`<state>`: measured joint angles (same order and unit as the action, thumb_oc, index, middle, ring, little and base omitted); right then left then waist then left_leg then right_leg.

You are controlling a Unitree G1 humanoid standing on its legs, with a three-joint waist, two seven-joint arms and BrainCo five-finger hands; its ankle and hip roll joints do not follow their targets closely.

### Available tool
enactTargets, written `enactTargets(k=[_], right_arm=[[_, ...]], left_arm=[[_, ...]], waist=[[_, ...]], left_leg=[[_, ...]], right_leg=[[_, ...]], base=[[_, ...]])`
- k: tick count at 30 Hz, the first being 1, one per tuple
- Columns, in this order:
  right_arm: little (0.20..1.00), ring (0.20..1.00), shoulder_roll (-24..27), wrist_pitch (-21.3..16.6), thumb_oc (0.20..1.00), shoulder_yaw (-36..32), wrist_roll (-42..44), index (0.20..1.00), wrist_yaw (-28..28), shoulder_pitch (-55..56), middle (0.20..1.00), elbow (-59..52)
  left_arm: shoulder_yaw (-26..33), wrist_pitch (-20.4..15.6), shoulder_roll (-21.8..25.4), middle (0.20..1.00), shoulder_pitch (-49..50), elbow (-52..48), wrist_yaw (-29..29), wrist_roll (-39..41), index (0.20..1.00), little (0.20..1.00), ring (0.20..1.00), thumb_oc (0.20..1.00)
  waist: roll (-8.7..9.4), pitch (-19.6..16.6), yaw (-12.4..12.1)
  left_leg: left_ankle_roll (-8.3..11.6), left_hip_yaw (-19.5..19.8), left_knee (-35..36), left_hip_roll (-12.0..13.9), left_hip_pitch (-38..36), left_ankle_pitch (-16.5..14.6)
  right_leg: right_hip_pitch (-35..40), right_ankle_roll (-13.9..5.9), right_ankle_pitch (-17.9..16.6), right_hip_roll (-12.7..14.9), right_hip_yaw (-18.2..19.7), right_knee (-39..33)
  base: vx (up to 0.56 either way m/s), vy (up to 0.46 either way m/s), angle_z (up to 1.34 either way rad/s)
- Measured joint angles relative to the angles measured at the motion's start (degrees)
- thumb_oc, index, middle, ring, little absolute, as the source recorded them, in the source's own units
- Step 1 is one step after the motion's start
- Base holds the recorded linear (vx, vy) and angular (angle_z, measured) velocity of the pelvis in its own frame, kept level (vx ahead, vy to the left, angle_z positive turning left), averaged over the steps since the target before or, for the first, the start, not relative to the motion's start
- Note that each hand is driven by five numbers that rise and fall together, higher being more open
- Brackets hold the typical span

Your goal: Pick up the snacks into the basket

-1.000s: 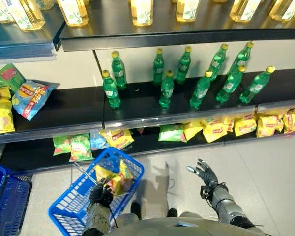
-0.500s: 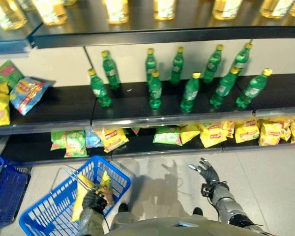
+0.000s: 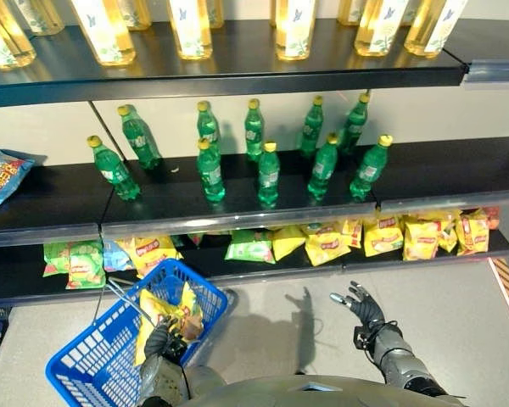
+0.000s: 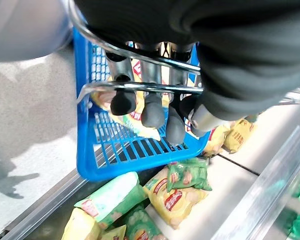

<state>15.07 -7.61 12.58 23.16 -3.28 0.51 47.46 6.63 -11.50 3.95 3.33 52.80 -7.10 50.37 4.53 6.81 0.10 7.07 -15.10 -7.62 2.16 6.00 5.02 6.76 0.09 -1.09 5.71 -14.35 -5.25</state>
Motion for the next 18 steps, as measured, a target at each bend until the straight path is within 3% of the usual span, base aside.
enactTargets(k=[1,2,3,4,5,7,12,13,14,16,17,18], right_arm=[[1.000,1.000,-0.53,0.01,1.000,-0.20,-0.03,1.000,0.21,-0.23,1.000,0.36],[1.000,1.000,-1.06,-0.01,1.000,-0.31,-0.04,1.000,0.37,-0.36,1.000,0.44],[1.000,1.000,-1.80,-0.01,1.000,0.07,-0.05,1.000,0.53,-0.96,1.000,0.92],[1.000,1.000,-3.07,0.04,1.000,0.03,-0.04,1.000,0.60,-1.37,1.000,1.36],[1.000,1.000,-5.13,0.00,1.000,0.07,-0.04,1.000,0.69,-1.04,1.000,1.05],[1.000,1.000,-5.92,-0.01,1.000,-0.01,-0.04,1.000,0.88,-0.44,1.000,0.59],[1.000,1.000,-5.84,0.04,1.000,-0.20,-0.06,1.000,0.89,-0.43,1.000,0.92],[1.000,1.000,-5.50,0.04,1.000,-0.38,-0.11,1.000,0.88,-1.25,1.000,1.12],[1.000,1.000,-5.21,0.05,1.000,-0.71,-0.10,1.000,0.83,-1.72,1.000,1.01],[1.000,1.000,-4.18,0.08,1.000,-1.11,-0.17,1.000,0.49,-2.01,1.000,0.38],[1.000,1.000,-4.03,0.09,1.000,-1.28,-0.52,1.000,0.39,-1.81,1.000,-0.11],[1.000,1.000,-4.43,0.11,1.000,-1.22,-0.93,1.000,0.31,-1.95,1.000,-0.13]], left_arm=[[-0.01,0.02,-0.28,0.200,1.08,-0.41,0.04,-0.01,0.200,0.200,0.200,0.200],[0.09,0.02,-0.36,0.200,1.50,-0.41,0.12,0.00,0.200,0.200,0.200,0.200],[0.88,0.04,-0.58,0.200,3.02,-0.38,0.23,0.05,0.200,0.200,0.200,0.200],[1.52,0.19,-0.23,0.200,3.73,-0.21,0.25,0.30,0.200,0.200,0.200,0.200],[2.03,0.32,0.78,0.200,4.57,-0.28,0.23,0.47,0.200,0.200,0.200,0.200],[1.99,0.72,1.29,0.200,4.29,-0.96,0.33,0.44,0.200,0.200,0.200,0.200],[1.42,0.75,1.89,0.200,4.73,-5.47,0.40,0.48,0.200,0.200,0.200,0.200],[1.36,0.75,2.05,0.200,4.27,-5.62,0.40,0.49,0.200,0.200,0.200,0.200],[1.34,0.77,1.90,0.200,3.99,-5.56,0.35,0.51,0.200,0.200,0.200,0.200],[1.28,0.59,1.26,0.200,3.92,-5.93,0.52,0.43,0.200,0.200,0.200,0.200],[1.23,0.51,1.46,0.200,3.94,-6.52,0.55,0.41,0.200,0.200,0.200,0.200],[1.30,0.48,2.01,0.200,3.70,-6.68,0.56,0.43,0.200,0.200,0.200,0.200]], waist=[[-0.29,0.00,-1.78],[-0.80,-0.07,-2.96],[-2.37,-0.32,-4.83],[-2.57,-0.26,-5.34],[-1.11,-0.99,-5.19],[-0.22,-1.38,-4.98],[-0.91,-0.95,-4.00],[-2.04,-0.22,-4.11],[-3.11,0.48,-4.27],[-5.72,1.51,-4.37],[-5.62,1.44,-4.07],[-4.89,1.53,-4.20]], left_leg=[[-0.80,7.25,5.27,-4.30,-0.72,-0.70],[-1.14,9.07,6.65,-5.28,-1.75,-0.43],[-3.22,10.08,8.20,-4.52,-3.03,-0.04],[-9.12,9.00,9.21,-3.93,-3.65,0.27],[-9.16,8.69,9.79,-4.22,-3.73,-0.08],[-8.90,8.86,11.38,-4.86,-4.95,0.19],[-9.46,8.97,12.56,-5.36,-6.54,0.43],[-10.47,9.14,12.59,-4.43,-6.75,0.19],[-10.78,10.24,12.58,-3.49,-7.09,-0.26],[-9.79,12.26,11.60,-2.44,-7.35,-0.96],[-9.58,12.41,11.39,-2.77,-7.27,-1.13],[-8.84,12.69,11.42,-2.96,-7.30,-1.04]], right_leg=[[-0.16,0.53,1.01,-0.88,2.77,0.08],[-0.47,0.50,0.99,-1.70,3.75,0.16],[-0.10,-0.23,1.10,-3.84,3.92,0.07],[0.81,-0.87,1.14,-4.29,3.58,0.22],[0.65,-1.63,1.75,-3.65,2.26,0.26],[0.45,-2.46,2.15,-2.71,1.13,0.72],[-3.24,-4.70,7.58,-0.74,0.15,11.20],[-5.59,-6.23,8.74,-0.34,0.23,16.14],[-7.61,-6.38,10.61,1.11,0.33,19.92],[-8.90,-9.28,10.20,7.65,0.90,21.18],[-8.90,-10.37,8.17,13.02,0.23,19.10],[-8.49,-13.53,4.81,17.06,1.84,12.53]], base=[[0.10,-0.027,-0.66],[0.12,0.003,-1.11],[0.14,0.016,-1.11],[0.15,0.021,-0.87],[0.13,0.021,-0.34],[0.04,0.012,-0.05],[-0.02,-0.034,0.05],[0.03,-0.105,-0.21],[0.09,-0.189,-0.17],[0.14,-0.240,0.05],[0.17,-0.273,0.12],[0.17,-0.272,0.12]])
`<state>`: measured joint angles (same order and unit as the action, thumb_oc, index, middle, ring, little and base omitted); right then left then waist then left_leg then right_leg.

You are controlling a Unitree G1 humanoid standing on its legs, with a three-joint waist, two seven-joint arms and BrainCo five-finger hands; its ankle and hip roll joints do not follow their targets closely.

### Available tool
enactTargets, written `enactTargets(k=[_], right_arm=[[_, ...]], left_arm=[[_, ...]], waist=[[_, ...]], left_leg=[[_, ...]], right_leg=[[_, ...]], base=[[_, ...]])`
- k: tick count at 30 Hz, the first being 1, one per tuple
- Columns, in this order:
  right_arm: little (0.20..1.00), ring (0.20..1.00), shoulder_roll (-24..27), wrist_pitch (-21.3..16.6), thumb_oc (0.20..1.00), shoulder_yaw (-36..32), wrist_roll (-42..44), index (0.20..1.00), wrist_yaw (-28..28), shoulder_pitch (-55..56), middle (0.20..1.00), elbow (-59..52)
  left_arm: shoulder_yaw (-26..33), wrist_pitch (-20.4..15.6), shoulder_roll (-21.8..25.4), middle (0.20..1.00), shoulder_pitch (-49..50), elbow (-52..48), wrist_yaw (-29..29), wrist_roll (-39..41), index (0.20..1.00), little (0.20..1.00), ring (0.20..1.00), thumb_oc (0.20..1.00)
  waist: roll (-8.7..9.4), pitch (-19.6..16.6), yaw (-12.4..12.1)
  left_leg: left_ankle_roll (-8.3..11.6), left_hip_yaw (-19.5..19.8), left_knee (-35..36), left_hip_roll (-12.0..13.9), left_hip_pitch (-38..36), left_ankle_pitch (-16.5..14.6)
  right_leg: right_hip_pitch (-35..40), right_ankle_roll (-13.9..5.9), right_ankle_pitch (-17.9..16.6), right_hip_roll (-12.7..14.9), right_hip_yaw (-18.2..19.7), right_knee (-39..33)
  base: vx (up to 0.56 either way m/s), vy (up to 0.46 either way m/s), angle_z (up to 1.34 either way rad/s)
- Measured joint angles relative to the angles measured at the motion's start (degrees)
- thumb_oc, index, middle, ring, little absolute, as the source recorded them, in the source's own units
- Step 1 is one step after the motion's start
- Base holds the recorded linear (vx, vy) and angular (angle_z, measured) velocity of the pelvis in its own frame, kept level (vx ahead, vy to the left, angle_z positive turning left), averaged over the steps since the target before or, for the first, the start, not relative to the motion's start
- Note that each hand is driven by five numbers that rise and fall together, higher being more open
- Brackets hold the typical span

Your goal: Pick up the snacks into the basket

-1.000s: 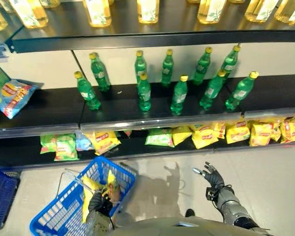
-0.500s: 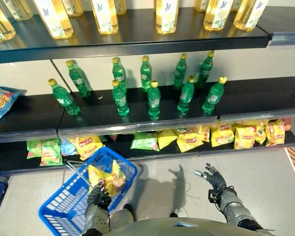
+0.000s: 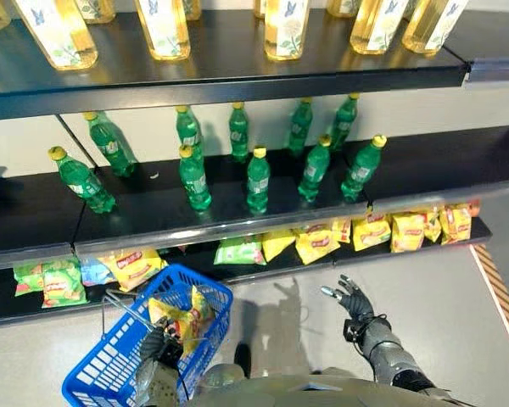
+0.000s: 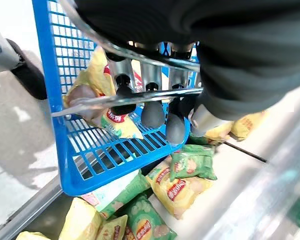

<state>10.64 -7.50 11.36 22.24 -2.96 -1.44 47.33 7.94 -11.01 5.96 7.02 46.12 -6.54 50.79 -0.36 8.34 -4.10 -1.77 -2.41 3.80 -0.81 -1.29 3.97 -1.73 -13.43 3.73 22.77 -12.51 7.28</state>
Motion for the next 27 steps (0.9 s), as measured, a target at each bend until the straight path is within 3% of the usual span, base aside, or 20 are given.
enactTargets(k=[2,4,5,6,7,8,10,11,15,17,18,19,20,21,22,23,24,25,26,27], right_arm=[[1.000,1.000,-0.71,0.01,1.000,0.39,-0.31,1.000,0.04,-0.45,1.000,0.06],[1.000,1.000,-1.56,0.07,1.000,0.48,-0.34,1.000,0.09,-0.57,1.000,0.52],[1.000,1.000,-1.55,0.08,1.000,0.45,-0.34,1.000,0.10,-0.56,1.000,0.77],[1.000,1.000,-0.98,0.07,1.000,0.24,-0.33,1.000,0.04,-0.23,1.000,1.11],[1.000,1.000,-0.20,0.08,1.000,-0.05,-0.34,1.000,0.02,-0.04,1.000,1.36],[1.000,1.000,1.90,0.08,1.000,-0.62,-0.32,1.000,0.10,0.72,1.000,1.08],[1.000,1.000,3.26,0.08,1.000,-0.73,-0.31,1.000,0.09,0.73,1.000,1.03],[1.000,1.000,4.13,0.07,1.000,-1.15,-0.21,1.000,0.06,1.06,1.000,0.92],[1.000,1.000,3.69,0.01,1.000,-1.39,-0.08,1.000,0.06,1.28,1.000,0.81],[1.000,1.000,3.52,-0.07,1.000,-1.38,-0.07,1.000,0.05,1.02,1.000,0.61],[1.000,1.000,3.52,-0.07,1.000,-1.42,-0.07,1.000,0.02,1.09,1.000,0.45],[1.000,1.000,3.68,-0.09,1.000,-1.44,-0.05,1.000,-0.04,1.05,1.000,0.29],[1.000,1.000,3.50,-0.09,1.000,-1.44,-0.04,1.000,-0.08,1.03,1.000,0.15],[1.000,1.000,3.17,-0.10,1.000,-1.28,-0.03,1.000,-0.04,1.10,1.000,-0.14],[1.000,1.000,3.18,-0.11,1.000,-1.38,-0.02,1.000,-0.10,1.02,1.000,-0.18],[1.000,1.000,3.25,-0.11,1.000,-1.49,0.12,1.000,-0.22,1.04,1.000,-0.02],[1.000,1.000,3.36,-0.11,1.000,-1.44,0.41,1.000,-0.46,1.13,1.000,-0.02],[1.000,1.000,3.39,-0.10,1.000,-1.52,0.43,1.000,-0.53,1.26,1.000,-0.10],[1.000,1.000,3.87,-0.11,1.000,-1.54,0.50,1.000,-0.52,1.41,1.000,-0.20],[1.000,1.000,4.23,-0.10,1.000,-1.58,0.57,1.000,-0.51,1.44,1.000,-0.17]], left_arm=[[0.15,-0.02,1.28,0.200,-0.18,0.20,-0.11,0.04,0.200,0.200,0.200,0.200],[1.26,-0.05,3.63,0.200,-0.21,0.12,-0.14,0.05,0.200,0.200,0.200,0.200],[1.83,-0.11,3.58,0.200,0.39,0.25,-0.11,0.02,0.200,0.200,0.200,0.200],[2.06,-0.04,2.81,0.200,0.48,0.53,-0.11,0.04,0.200,0.200,0.200,0.200],[1.88,-0.03,1.88,0.200,0.99,0.31,-0.09,0.11,0.200,0.200,0.200,0.200],[2.00,-0.11,-0.76,0.200,2.41,-0.04,-0.08,0.81,0.200,0.200,0.200,0.200],[2.01,-0.09,-2.36,0.200,2.89,0.02,-0.15,1.90,0.200,0.200,0.200,0.200],[1.79,-0.03,-3.27,0.200,2.68,0.05,-0.15,2.03,0.200,0.200,0.200,0.200],[1.07,0.00,-2.83,0.200,1.36,0.21,-0.07,2.02,0.200,0.200,0.200,0.200],[1.05,-0.01,-2.73,0.200,1.00,0.23,-0.06,2.27,0.200,0.200,0.200,0.200],[1.09,-0.02,-2.67,0.200,0.35,0.27,-0.08,2.31,0.200,0.200,0.200,0.200],[1.11,-0.29,-2.42,0.200,-0.64,0.44,-0.07,2.37,0.200,0.200,0.200,0.200],[1.14,-0.35,-2.06,0.200,-1.25,0.41,-0.08,2.39,0.200,0.200,0.200,0.200],[1.16,-0.41,-1.27,0.200,-2.07,0.40,-0.09,2.48,0.200,0.200,0.200,0.200],[1.08,-0.41,-1.02,0.200,-2.52,0.44,-0.08,2.48,0.200,0.200,0.200,0.200],[1.07,-0.41,-0.90,0.200,-2.54,1.03,-0.08,2.46,0.200,0.200,0.200,0.200],[1.07,-0.34,-0.92,0.200,-2.44,1.71,-0.09,2.47,0.200,0.200,0.200,0.200],[0.99,-0.29,-1.19,0.200,-2.43,2.17,-0.07,2.43,0.200,0.200,0.200,0.200],[0.87,-0.01,-1.87,0.200,-2.38,2.30,-0.04,2.41,0.200,0.200,0.200,0.200],[0.66,0.07,-2.17,0.200,-2.26,2.31,-0.03,2.41,0.200,0.200,0.200,0.200]], waist=[[0.96,0.07,0.01],[4.53,-0.06,-0.31],[5.29,-0.08,-1.06],[4.85,-0.11,-0.21],[3.86,-0.40,-0.08],[0.99,-1.34,0.11],[-0.59,-1.86,0.25],[-0.99,-1.79,1.14],[-0.13,-1.57,1.60],[0.09,-1.38,1.53],[0.29,-1.26,1.71],[0.46,-0.87,1.88],[0.85,-0.65,1.75],[2.35,-0.08,1.62],[2.84,0.36,1.66],[3.77,0.78,1.62],[4.71,0.86,1.74],[4.97,0.85,1.98],[4.79,0.58,1.83],[4.12,0.54,1.70]], left_leg=[[0.76,0.94,0.04,0.09,0.20,0.02],[3.63,1.12,0.28,0.03,-0.58,-0.27],[4.57,0.98,0.52,0.10,-1.22,-0.23],[5.71,0.96,0.88,1.36,-2.24,-0.16],[6.00,0.70,1.17,2.86,-2.89,-0.23],[7.66,0.83,0.94,6.51,-2.85,-0.61],[8.23,0.72,0.27,8.35,-1.99,-0.18],[9.75,1.02,-0.78,9.81,-0.84,0.84],[10.68,0.96,-4.77,12.68,1.35,1.68],[13.45,1.02,-7.88,13.75,2.67,3.93],[13.92,0.69,-9.35,13.96,3.35,4.73],[15.86,-1.69,-12.88,15.05,5.85,6.91],[15.28,-4.13,-13.81,15.64,6.76,8.40],[15.50,-7.28,-12.74,16.04,7.13,14.44],[14.01,-8.71,-13.23,16.29,7.62,15.84],[14.98,-11.50,-18.02,15.62,9.15,14.67],[15.20,-12.09,-21.36,12.95,10.23,11.25],[13.97,-11.56,-21.26,10.46,10.66,7.50],[11.23,-11.96,-17.96,6.96,9.88,3.92],[10.17,-12.16,-15.16,5.41,8.98,3.30]], right_leg=[[0.86,-1.55,-2.59,0.52,1.92,-6.09],[2.52,-1.55,-4.54,-1.20,0.54,-10.07],[3.21,0.55,-7.44,-1.96,0.51,-10.79],[4.73,-0.03,-10.04,-3.03,0.48,-10.76],[5.37,0.82,-9.01,-4.59,-0.10,-10.59],[5.74,2.40,-8.36,-8.28,-0.83,-10.74],[6.02,3.74,-8.04,-10.48,-1.72,-11.16],[6.52,4.70,-7.53,-12.49,-3.09,-11.70],[7.42,6.87,-6.03,-15.55,-4.36,-12.55],[8.24,8.24,-5.36,-16.91,-4.75,-12.18],[8.51,8.67,-5.23,-16.83,-5.30,-12.43],[7.96,10.01,-4.22,-17.88,-5.67,-10.66],[7.57,10.80,-3.66,-17.34,-5.77,-10.33],[7.36,12.47,-3.18,-18.29,-6.16,-10.11],[7.47,13.27,-3.15,-17.89,-6.56,-10.32],[7.88,14.36,-3.45,-17.95,-6.99,-11.40],[8.08,14.74,-3.71,-17.21,-7.44,-11.99],[8.18,14.77,-3.81,-16.99,-7.12,-12.27],[7.40,14.93,-4.35,-16.87,-7.18,-12.37],[7.24,14.80,-4.52,-17.52,-7.13,-12.55]], base=[[0.14,-0.228,0.18],[0.18,-0.305,0.32],[0.11,-0.235,0.43],[0.12,-0.273,0.38],[0.10,-0.296,0.33],[0.09,-0.283,0.08],[0.09,-0.294,0.17],[0.08,-0.323,0.36],[0.06,-0.297,0.17],[0.03,-0.314,0.05],[0.04,-0.336,0.19],[0.04,-0.292,0.15],[0.04,-0.253,0.20],[0.03,-0.156,0.15],[0.03,-0.081,0.11],[0.05,-0.010,0.09],[0.07,0.018,0.04],[0.10,0.043,0.03],[0.11,0.056,-0.10],[0.11,0.043,-0.12]])
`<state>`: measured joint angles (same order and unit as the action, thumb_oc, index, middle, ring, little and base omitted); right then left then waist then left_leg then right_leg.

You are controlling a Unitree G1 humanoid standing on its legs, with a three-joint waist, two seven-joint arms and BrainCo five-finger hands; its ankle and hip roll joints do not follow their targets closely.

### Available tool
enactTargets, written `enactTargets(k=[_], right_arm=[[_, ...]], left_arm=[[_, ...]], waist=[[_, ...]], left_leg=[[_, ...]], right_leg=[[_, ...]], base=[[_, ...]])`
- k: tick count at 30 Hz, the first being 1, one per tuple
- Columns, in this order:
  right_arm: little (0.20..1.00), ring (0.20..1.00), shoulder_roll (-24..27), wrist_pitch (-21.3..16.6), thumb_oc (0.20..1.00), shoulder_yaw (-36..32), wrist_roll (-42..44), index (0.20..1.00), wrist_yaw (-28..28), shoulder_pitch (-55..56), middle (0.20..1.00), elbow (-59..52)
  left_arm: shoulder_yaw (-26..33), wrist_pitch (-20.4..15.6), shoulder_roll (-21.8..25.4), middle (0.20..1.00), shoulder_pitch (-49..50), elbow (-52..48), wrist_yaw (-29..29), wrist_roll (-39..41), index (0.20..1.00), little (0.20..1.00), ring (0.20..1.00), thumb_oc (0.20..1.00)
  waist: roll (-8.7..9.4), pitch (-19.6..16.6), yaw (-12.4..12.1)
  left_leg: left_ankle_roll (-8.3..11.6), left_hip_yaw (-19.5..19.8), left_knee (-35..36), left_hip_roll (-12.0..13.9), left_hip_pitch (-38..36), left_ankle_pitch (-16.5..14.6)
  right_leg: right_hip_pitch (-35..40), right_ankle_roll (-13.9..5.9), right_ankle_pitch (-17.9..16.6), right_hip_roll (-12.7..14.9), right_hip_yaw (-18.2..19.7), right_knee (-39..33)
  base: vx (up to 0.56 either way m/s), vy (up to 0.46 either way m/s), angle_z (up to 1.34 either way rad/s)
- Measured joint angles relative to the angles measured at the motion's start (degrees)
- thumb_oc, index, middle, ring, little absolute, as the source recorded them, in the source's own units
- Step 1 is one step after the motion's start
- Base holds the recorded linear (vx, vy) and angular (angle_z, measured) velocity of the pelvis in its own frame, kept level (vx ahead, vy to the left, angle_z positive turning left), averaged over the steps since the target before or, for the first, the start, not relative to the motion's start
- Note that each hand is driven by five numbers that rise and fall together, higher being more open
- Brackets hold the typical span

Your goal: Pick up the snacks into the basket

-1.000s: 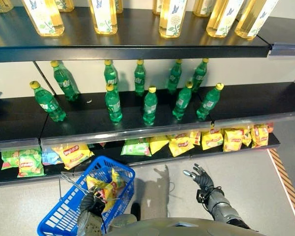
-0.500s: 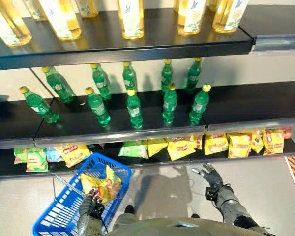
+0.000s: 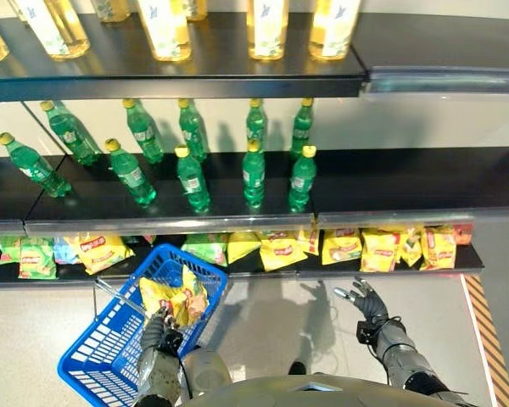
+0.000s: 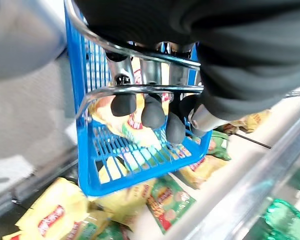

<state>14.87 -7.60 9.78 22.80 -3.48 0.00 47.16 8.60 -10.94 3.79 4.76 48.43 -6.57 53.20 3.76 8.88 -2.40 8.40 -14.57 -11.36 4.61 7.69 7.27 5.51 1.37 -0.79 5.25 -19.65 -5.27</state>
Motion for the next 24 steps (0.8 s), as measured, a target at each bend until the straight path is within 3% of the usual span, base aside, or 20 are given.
enactTargets(k=[1,3,4,5,6,8,10,11,13,15,17,18,19,21,24], right_arm=[[1.000,1.000,-0.22,0.03,1.000,-0.01,0.35,1.000,0.00,0.12,1.000,-0.01],[1.000,1.000,-0.60,0.02,1.000,-0.03,0.35,1.000,0.10,0.19,1.000,-0.08],[1.000,1.000,-0.89,0.01,1.000,-0.01,0.34,1.000,0.09,0.44,1.000,-0.07],[1.000,1.000,-1.17,0.02,1.000,-0.06,0.34,1.000,0.00,0.51,1.000,-0.23],[1.000,1.000,-1.62,0.02,1.000,-0.30,0.34,1.000,-0.05,1.28,1.000,-2.09],[1.000,1.000,-2.07,-0.09,1.000,-0.44,0.25,1.000,0.04,1.72,1.000,-4.30],[1.000,1.000,-2.28,-0.11,1.000,-0.38,-0.70,1.000,0.05,1.71,1.000,-6.12],[1.000,1.000,-2.39,-0.17,1.000,-0.35,-1.45,1.000,0.17,1.11,1.000,-7.60],[1.000,1.000,-2.54,-0.22,1.000,-0.22,-2.95,1.000,0.11,1.15,1.000,-9.24],[1.000,1.000,-2.67,-0.43,1.000,-0.15,-4.35,1.000,-0.04,1.10,1.000,-10.21],[1.000,1.000,-2.68,-0.82,1.000,-0.16,-5.43,1.000,-0.18,1.28,1.000,-10.83],[1.000,1.000,-2.67,-0.87,1.000,-0.13,-5.98,1.000,-0.41,1.52,1.000,-10.71],[1.000,1.000,-2.56,-0.98,1.000,-0.20,-6.48,1.000,-0.75,1.90,1.000,-10.54],[1.000,1.000,-1.53,-1.10,1.000,-0.19,-6.53,1.000,-1.17,2.25,1.000,-10.47],[1.000,1.000,1.02,-1.33,1.000,-0.35,-6.51,1.000,-1.71,1.39,1.000,-10.76]], left_arm=[[-0.19,0.14,-0.39,0.200,0.60,-0.01,0.02,0.00,0.200,0.200,0.200,0.200],[-0.62,0.25,-0.60,0.200,1.31,-0.07,0.01,0.01,0.200,0.200,0.200,0.200],[-0.64,0.40,-0.57,0.200,1.86,-0.08,0.04,0.02,0.200,0.200,0.200,0.200],[-0.63,0.52,-0.36,0.200,1.86,-0.08,0.02,0.02,0.200,0.200,0.200,0.200],[-0.74,0.57,-0.08,0.200,2.02,-0.84,0.09,-0.23,0.200,0.200,0.200,0.200],[-0.82,0.62,-0.08,0.200,2.69,-1.98,0.21,-0.66,0.200,0.200,0.200,0.200],[-0.88,0.62,-0.04,0.200,2.69,-3.56,0.27,-0.63,0.200,0.200,0.200,0.200],[-1.06,0.49,0.12,0.200,3.10,-4.99,0.61,-0.66,0.200,0.200,0.200,0.200],[-1.54,0.46,1.05,0.200,3.23,-5.68,0.67,-0.64,0.200,0.200,0.200,0.200],[-1.60,0.42,2.07,0.200,3.47,-6.80,0.80,-0.66,0.200,0.200,0.200,0.200],[-1.62,0.40,2.84,0.200,3.35,-6.93,0.88,-0.65,0.200,0.200,0.200,0.200],[-1.66,0.40,3.10,0.200,3.69,-7.04,0.94,-0.65,0.200,0.200,0.200,0.200],[-1.85,0.39,3.07,0.200,4.03,-7.34,1.00,-0.66,0.200,0.200,0.200,0.200],[-2.44,0.31,2.38,0.200,4.03,-8.15,1.30,-0.66,0.200,0.200,0.200,0.200],[-3.09,0.21,1.46,0.200,1.31,-8.71,1.74,-0.64,0.200,0.200,0.200,0.200]], waist=[[-1.36,-0.47,0.12],[-1.93,-0.57,0.12],[-3.08,-1.31,0.21],[-2.91,-1.43,0.35],[-1.65,-1.51,0.17],[-1.47,-1.62,0.29],[-1.92,-1.34,0.94],[-2.88,-0.66,1.61],[-3.33,-0.40,1.52],[-3.32,-0.41,1.38],[-3.21,-0.47,1.58],[-2.60,-0.83,1.44],[-2.65,-0.80,1.72],[-3.15,-0.55,1.11],[-2.60,1.31,1.48]], left_leg=[[-1.49,0.22,5.95,-2.33,-1.79,-0.80],[-3.29,0.80,13.15,-4.41,-5.22,-0.07],[-6.28,0.81,15.17,-3.96,-7.09,-0.50],[-9.34,0.98,16.15,-3.98,-7.52,-0.54],[-9.43,1.13,16.43,-4.43,-7.97,-0.73],[-9.81,1.08,16.41,-4.74,-8.32,-1.26],[-10.42,0.88,16.40,-4.83,-8.47,-1.75],[-10.70,0.71,16.37,-4.45,-8.37,-1.82],[-10.87,0.86,16.44,-4.80,-8.44,-2.67],[-10.76,1.28,16.42,-5.09,-8.18,-2.76],[-10.29,2.27,16.42,-5.11,-8.08,-2.73],[-9.25,3.17,16.41,-5.08,-8.47,-2.66],[-8.57,4.39,16.39,-4.80,-8.93,-2.52],[-7.14,5.84,14.11,-3.45,-7.83,-2.51],[-5.05,6.80,8.17,-2.44,-2.29,-1.24]], right_leg=[[-0.10,-0.22,-0.10,-1.38,0.03,-0.30],[0.08,0.06,0.10,-3.03,0.19,-0.21],[0.63,-0.01,0.67,-4.73,-0.12,0.01],[0.74,-0.24,0.99,-5.05,-0.25,0.01],[0.75,-0.66,1.36,-4.78,-0.19,0.05],[0.16,-1.57,2.61,-3.98,-0.08,2.78],[-3.10,-2.74,5.16,-2.60,0.45,9.92],[-6.28,-5.71,7.27,-1.23,0.88,16.40],[-8.23,-7.29,8.03,1.63,2.40,17.82],[-8.78,-8.13,7.01,4.32,3.43,14.46],[-8.32,-8.97,4.75,5.25,4.53,9.44],[-7.20,-9.41,1.29,4.90,5.17,6.87],[-4.79,-8.16,-1.25,3.94,5.71,4.26],[-2.55,-6.71,-1.81,1.83,5.03,2.51],[-3.62,-4.25,-1.20,1.86,2.08,2.92]], base=[[0.10,0.027,-0.15],[0.10,0.017,-0.14],[0.11,0.040,0.00],[0.10,0.065,0.03],[0.05,0.081,0.01],[-0.02,0.093,-0.03],[-0.02,0.032,-0.01],[0.03,-0.029,0.02],[0.04,-0.070,0.01],[0.09,-0.113,0.08],[0.12,-0.125,0.21],[0.08,-0.143,0.43],[0.00,-0.159,0.52],[-0.10,-0.114,0.54],[-0.02,0.045,0.62]])
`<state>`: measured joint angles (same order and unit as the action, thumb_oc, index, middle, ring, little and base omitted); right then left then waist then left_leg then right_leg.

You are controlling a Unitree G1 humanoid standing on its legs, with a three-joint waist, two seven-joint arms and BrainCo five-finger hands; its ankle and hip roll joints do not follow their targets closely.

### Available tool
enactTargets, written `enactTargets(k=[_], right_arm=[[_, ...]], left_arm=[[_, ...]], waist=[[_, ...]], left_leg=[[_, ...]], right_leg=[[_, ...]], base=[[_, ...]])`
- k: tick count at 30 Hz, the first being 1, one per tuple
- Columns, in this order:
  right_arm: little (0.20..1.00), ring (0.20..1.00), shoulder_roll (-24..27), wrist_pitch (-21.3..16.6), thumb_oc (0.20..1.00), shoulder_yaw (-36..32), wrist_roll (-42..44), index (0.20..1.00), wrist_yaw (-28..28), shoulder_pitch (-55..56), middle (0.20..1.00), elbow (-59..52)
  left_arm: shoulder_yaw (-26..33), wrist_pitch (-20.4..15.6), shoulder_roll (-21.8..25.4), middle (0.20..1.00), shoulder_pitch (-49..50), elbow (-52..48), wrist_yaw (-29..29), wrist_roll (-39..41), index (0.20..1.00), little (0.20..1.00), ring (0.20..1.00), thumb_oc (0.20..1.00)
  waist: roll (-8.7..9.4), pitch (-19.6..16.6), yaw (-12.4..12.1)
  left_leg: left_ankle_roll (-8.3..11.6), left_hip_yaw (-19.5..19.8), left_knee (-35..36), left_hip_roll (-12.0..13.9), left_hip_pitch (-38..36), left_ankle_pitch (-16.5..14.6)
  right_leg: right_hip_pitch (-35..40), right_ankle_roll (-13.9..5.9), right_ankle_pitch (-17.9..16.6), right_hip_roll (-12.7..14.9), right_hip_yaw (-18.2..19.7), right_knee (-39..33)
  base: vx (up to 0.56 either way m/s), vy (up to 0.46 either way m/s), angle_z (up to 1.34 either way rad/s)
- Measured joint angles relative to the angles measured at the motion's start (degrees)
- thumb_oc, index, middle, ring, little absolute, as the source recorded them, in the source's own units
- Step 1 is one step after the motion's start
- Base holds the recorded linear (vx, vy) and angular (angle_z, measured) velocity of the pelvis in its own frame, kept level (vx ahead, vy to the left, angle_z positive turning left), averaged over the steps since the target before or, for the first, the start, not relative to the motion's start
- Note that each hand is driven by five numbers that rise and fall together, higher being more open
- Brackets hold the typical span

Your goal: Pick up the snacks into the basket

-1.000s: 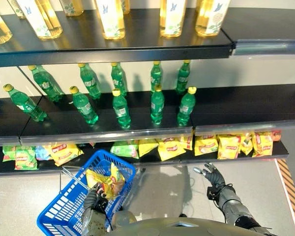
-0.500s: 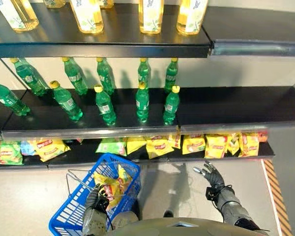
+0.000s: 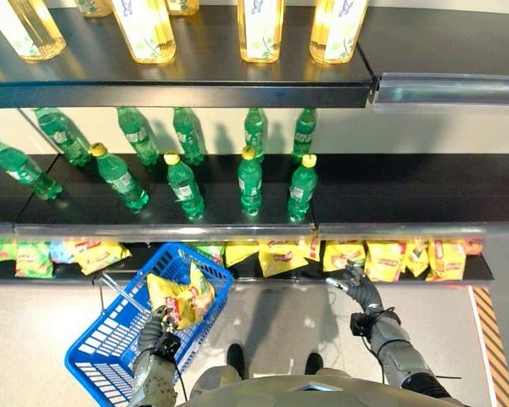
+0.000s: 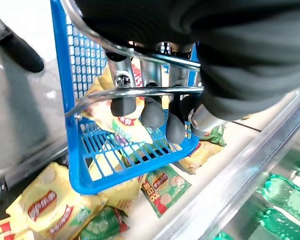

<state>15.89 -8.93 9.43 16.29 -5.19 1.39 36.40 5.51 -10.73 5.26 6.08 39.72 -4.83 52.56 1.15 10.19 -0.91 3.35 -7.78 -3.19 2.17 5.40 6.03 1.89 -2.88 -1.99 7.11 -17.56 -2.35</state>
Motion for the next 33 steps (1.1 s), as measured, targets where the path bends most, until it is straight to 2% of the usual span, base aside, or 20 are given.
enactTargets(k=[1,2,4,6,7,8,9,10,11,12,14,16,22,30,33], right_arm=[[1.000,1.000,0.84,-0.01,1.000,-0.01,-0.38,1.000,-0.46,-0.28,1.000,-0.27],[1.000,1.000,1.06,-0.05,1.000,-0.24,-0.58,1.000,-0.78,-0.81,1.000,-0.89],[1.000,1.000,0.93,-1.03,1.000,-2.95,-1.82,1.000,-1.86,0.23,1.000,-4.39],[1.000,1.000,3.11,-1.57,1.000,-4.76,-2.28,1.000,-3.14,0.64,1.000,-4.97],[1.000,1.000,3.62,-1.74,1.000,-5.24,-2.58,1.000,-3.38,0.78,1.000,-5.11],[1.000,1.000,3.18,-1.93,1.000,-5.55,-3.04,1.000,-3.97,0.65,1.000,-4.42],[1.000,1.000,2.76,-1.96,1.000,-5.44,-3.48,1.000,-4.10,0.75,1.000,-4.35],[1.000,1.000,1.82,-2.03,1.000,-5.41,-3.93,1.000,-4.37,0.01,1.000,-4.36],[1.000,1.000,1.36,-2.02,1.000,-5.43,-3.94,1.000,-4.63,-0.39,1.000,-4.33],[1.000,1.000,0.70,-2.02,1.000,-5.35,-3.94,1.000,-5.05,-0.77,1.000,-4.22],[1.000,1.000,0.43,-2.03,1.000,-4.68,-3.95,1.000,-5.11,-1.86,1.000,-4.68],[1.000,1.000,0.55,-2.13,1.000,-4.23,-4.07,1.000,-5.09,-3.43,1.000,-5.33],[1.000,1.000,0.83,-2.11,1.000,-4.07,-4.19,1.000,-5.02,-4.37,1.000,-6.17],[1.000,1.000,1.72,-2.11,1.000,-3.53,-4.30,1.000,-4.91,-4.55,1.000,-12.18],[1.000,1.000,2.99,-2.62,1.000,-3.16,-4.48,1.000,-5.21,-4.35,1.000,-16.76]], left_arm=[[0.05,0.00,-0.50,0.200,0.60,0.06,-0.01,0.13,0.200,0.200,0.200,0.200],[0.03,0.04,-0.65,0.200,0.95,0.25,-0.07,0.27,0.200,0.200,0.200,0.200],[-0.66,0.14,-0.77,0.200,1.42,-0.27,-0.30,0.51,0.200,0.200,0.200,0.200],[-3.24,0.18,-1.33,0.200,1.04,-0.43,-0.24,-0.07,0.200,0.200,0.200,0.200],[-4.31,0.19,-1.14,0.200,0.42,-0.70,-0.24,-0.07,0.200,0.200,0.200,0.200],[-5.23,0.20,-0.42,0.200,-0.91,-0.79,-0.18,-0.07,0.200,0.200,0.200,0.200],[-5.22,0.20,-0.26,0.200,-1.36,-0.81,-0.19,-0.03,0.200,0.200,0.200,0.200],[-5.31,0.20,0.32,0.200,-2.27,-1.68,-0.26,0.04,0.200,0.200,0.200,0.200],[-5.23,0.20,0.59,0.200,-2.60,-1.84,-0.27,0.06,0.200,0.200,0.200,0.200],[-5.19,0.21,0.92,0.200,-3.31,-2.02,-0.43,0.24,0.200,0.200,0.200,0.200],[-4.84,0.18,1.64,0.200,-3.18,-2.52,-0.63,0.59,0.200,0.200,0.200,0.200],[-4.28,-0.26,2.29,0.200,-3.95,-2.80,-0.64,0.75,0.200,0.200,0.200,0.200],[-4.03,-1.16,2.27,0.200,-4.75,-5.09,-1.57,3.03,0.200,0.200,0.200,0.200],[-4.25,-2.26,2.11,0.200,-6.10,-7.55,-1.95,3.43,0.200,0.200,0.200,0.200],[-4.30,-2.40,1.99,0.200,-6.42,-8.03,-2.06,3.43,0.200,0.200,0.200,0.200]], waist=[[0.26,0.37,-0.05],[0.86,0.83,0.25],[0.64,1.50,0.62],[-1.71,2.07,2.92],[-2.72,2.50,3.84],[-1.29,3.61,3.38],[-0.71,3.81,3.10],[0.56,4.92,3.09],[0.81,5.76,3.06],[0.93,6.14,2.98],[0.46,7.52,3.01],[-0.09,8.79,3.00],[-0.45,10.11,3.03],[-0.74,12.27,3.05],[-1.08,12.57,3.16]], left_leg=[[0.30,-1.21,-1.13,1.00,0.33,0.13],[0.83,-2.19,-1.63,1.98,0.40,-1.02],[2.18,-8.72,-1.41,6.90,-1.70,-2.11],[2.74,-10.19,-1.71,9.10,-2.00,-2.64],[3.20,-11.18,-1.78,9.22,-1.50,-3.72],[2.19,-10.92,-2.03,8.37,-0.73,-4.03],[1.85,-11.00,-2.60,7.63,-0.05,-4.24],[0.92,-11.67,-5.50,7.46,2.10,-5.74],[0.54,-11.48,-6.16,6.84,2.51,-5.98],[0.01,-12.00,-7.25,6.35,3.09,-6.62],[-0.58,-12.47,-9.97,6.15,3.74,-7.96],[-0.88,-12.40,-15.13,6.88,6.49,-10.07],[-0.57,-11.98,-25.41,10.49,14.14,-13.73],[0.23,-10.80,-31.88,13.31,19.58,-14.62],[0.44,-10.60,-32.92,13.80,20.24,-14.85]], right_leg=[[0.26,0.70,-0.14,0.31,-0.44,0.06],[0.62,0.84,-0.19,0.61,-0.60,-0.03],[0.40,0.79,0.88,1.04,-3.94,0.71],[-1.63,-0.49,1.87,0.68,-5.03,4.51],[-2.61,-0.98,2.75,0.81,-5.79,6.48],[-5.14,-1.55,4.23,2.41,-5.60,10.00],[-6.25,-1.81,4.37,3.39,-4.99,11.18],[-9.30,-2.22,6.01,5.46,-4.38,15.73],[-9.84,-2.47,6.36,6.10,-4.30,16.90],[-11.19,-2.79,6.55,7.36,-3.33,18.27],[-12.11,-3.13,7.14,8.14,-2.82,20.61],[-14.92,-2.90,8.83,9.21,-1.84,25.43],[-22.61,-1.23,13.31,10.25,-0.48,35.80],[-28.88,1.22,16.47,10.00,0.20,43.90],[-29.84,1.40,17.20,9.86,0.46,45.29]], base=[[0.07,0.148,0.02],[0.07,0.167,-0.07],[0.00,0.064,0.06],[-0.08,0.063,0.32],[-0.16,0.135,0.37],[-0.09,0.107,0.25],[-0.12,0.134,-0.02],[-0.05,0.045,-0.04],[-0.07,0.056,-0.08],[-0.04,0.029,-0.09],[-0.08,0.035,-0.13],[-0.07,0.018,-0.04],[-0.04,0.009,0.00],[-0.02,0.011,-0.03],[0.02,0.019,-0.05]])
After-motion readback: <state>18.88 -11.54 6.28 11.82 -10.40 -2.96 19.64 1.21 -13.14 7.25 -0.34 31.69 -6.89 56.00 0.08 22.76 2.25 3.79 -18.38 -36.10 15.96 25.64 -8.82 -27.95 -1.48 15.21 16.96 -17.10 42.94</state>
